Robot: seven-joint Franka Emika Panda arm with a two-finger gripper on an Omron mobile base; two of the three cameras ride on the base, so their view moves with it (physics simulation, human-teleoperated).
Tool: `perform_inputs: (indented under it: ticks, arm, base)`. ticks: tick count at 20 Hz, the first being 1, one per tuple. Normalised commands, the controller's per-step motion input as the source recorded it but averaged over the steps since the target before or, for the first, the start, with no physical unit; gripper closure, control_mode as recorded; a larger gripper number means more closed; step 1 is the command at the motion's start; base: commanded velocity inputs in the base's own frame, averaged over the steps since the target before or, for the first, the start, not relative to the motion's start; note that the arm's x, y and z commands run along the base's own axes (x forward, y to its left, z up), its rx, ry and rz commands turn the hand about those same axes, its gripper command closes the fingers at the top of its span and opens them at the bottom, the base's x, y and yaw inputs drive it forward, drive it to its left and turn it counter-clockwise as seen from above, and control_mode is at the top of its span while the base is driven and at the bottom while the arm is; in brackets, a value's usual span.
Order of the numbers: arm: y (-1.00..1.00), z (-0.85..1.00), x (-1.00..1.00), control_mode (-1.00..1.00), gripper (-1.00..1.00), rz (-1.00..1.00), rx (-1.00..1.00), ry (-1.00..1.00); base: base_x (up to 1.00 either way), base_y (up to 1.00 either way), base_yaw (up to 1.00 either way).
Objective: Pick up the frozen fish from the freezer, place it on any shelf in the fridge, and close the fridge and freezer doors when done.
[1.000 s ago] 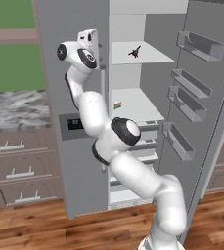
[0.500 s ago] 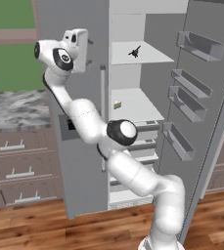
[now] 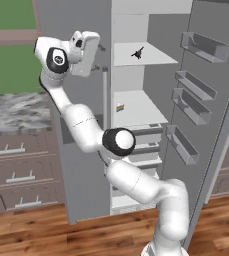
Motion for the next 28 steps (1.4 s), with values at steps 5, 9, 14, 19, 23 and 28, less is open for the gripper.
perform_inputs:
  ticks: [5, 9, 14, 19, 23, 28]
  arm:
    - [-1.00, -0.33, -0.98, -1.00, -1.00, -0.17, 0.08, -0.37]
    - [-1.00, -0.28, -1.00, -1.00, -1.00, -0.11, 0.06, -0.45]
    - [-0.91, -0.03, -1.00, -1.00, -1.00, -0.11, 0.08, -0.48]
    - [-0.21, 0.00, -1.00, -1.00, -1.00, -0.04, 0.03, -0.55]
    - [-0.55, 0.00, -1.00, -1.00, -1.00, -0.02, 0.04, -0.59]
    - [-0.98, 0.08, -1.00, -1.00, -1.00, 0.00, 0.13, -0.54]
  base:
    - [0.00, 0.00, 0.00]
    - [0.00, 0.00, 0.00]
    - [0.00, 0.00, 0.00]
    - [0.00, 0.00, 0.00]
    - [0.00, 0.00, 0.00]
    - [0.00, 0.00, 0.00]
